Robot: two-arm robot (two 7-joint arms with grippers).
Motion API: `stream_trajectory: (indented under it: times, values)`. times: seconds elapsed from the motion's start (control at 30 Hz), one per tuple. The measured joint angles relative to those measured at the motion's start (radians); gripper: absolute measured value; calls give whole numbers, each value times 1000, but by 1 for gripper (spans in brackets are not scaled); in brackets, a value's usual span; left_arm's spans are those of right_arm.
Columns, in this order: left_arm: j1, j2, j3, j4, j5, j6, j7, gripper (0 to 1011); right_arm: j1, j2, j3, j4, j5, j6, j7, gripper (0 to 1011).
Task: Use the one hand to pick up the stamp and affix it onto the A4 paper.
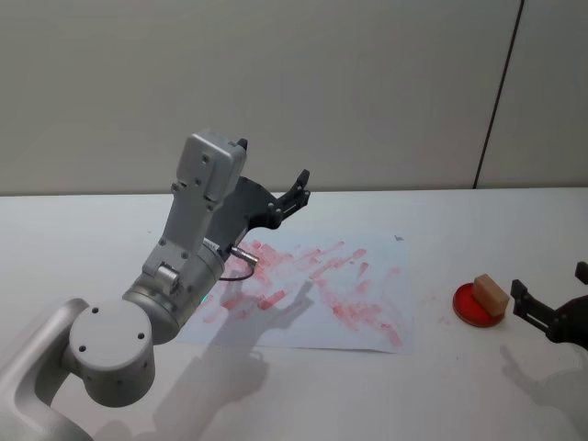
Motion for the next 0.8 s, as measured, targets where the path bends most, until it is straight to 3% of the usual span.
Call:
stream_trajectory:
  times: [0.3,0.8]
  values:
    - [0,0,0,0,0,0,0,1001,60,-21,-10,57,-44,49,25,1001]
    - [0,0,0,0,0,0,0,1001,185,-84,-50,193,-137,142,116,1001]
